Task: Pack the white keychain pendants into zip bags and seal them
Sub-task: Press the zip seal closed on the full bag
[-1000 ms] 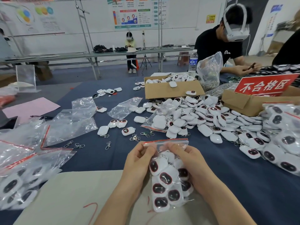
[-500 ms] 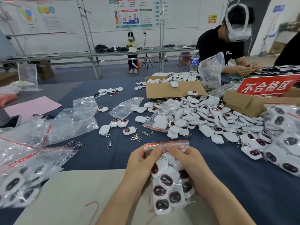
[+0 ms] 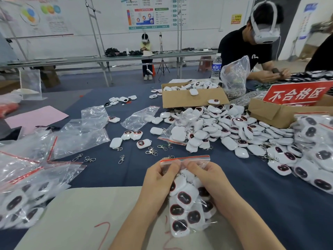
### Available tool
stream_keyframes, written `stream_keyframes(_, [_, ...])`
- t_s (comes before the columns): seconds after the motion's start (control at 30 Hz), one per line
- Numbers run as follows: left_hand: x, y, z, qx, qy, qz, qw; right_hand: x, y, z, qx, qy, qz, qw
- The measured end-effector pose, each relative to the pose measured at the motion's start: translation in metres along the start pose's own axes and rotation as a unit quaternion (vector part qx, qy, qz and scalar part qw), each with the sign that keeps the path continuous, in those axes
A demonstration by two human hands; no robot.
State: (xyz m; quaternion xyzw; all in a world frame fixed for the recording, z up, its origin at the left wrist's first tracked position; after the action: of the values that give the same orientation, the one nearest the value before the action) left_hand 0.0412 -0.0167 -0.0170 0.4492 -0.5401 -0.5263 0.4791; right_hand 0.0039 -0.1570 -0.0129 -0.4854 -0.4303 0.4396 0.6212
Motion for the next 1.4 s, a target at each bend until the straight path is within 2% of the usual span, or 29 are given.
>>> stream_keyframes(0.2, [-0.0015,0.0009,0.0003,-0.021,-0.039,0.012,0.999,-0.0004,-0.0003,0.0019,0.013,-0.008,-0.023,1.000])
stream_keyframes(0.63, [-0.0009,-0.0010,-0.0012,-0.005,0.006,0.039,0.999,0.0002,0.0035,0.0001,0.017,-0.009,-0.016,1.000])
stream_keyframes(0.87, [-0.0010,0.0010,-0.0005,-0.007,-0.057,0.029,0.998,0.0004,0.0030,0.0010,0.019,-0.022,-0.034,0.999])
stream_keyframes(1.27, [0.0015,-0.0016,-0.0017,-0.003,-0.020,0.027,0.999,0.0014,0.0024,-0.0011,-0.015,-0.011,-0.012,1.000])
stream_keyframes(1.4, [0.0025,-0.0006,-0.0016,0.022,-0.018,0.012,1.000,-0.0004,0.0056,-0.0051,-0.009,0.009,0.000,1.000])
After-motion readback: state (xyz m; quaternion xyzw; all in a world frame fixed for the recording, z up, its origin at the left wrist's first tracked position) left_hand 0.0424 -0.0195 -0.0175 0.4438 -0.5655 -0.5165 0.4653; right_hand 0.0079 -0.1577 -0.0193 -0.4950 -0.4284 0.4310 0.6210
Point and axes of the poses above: each hand's wrist, its own z-axis away from the middle knuckle, its own x-axis out of the palm, y = z × x, the point moved 5 cm from there along -z, towards the middle knuckle, and after that the axes turned 6 degrees about y, right-handed, at the moved point
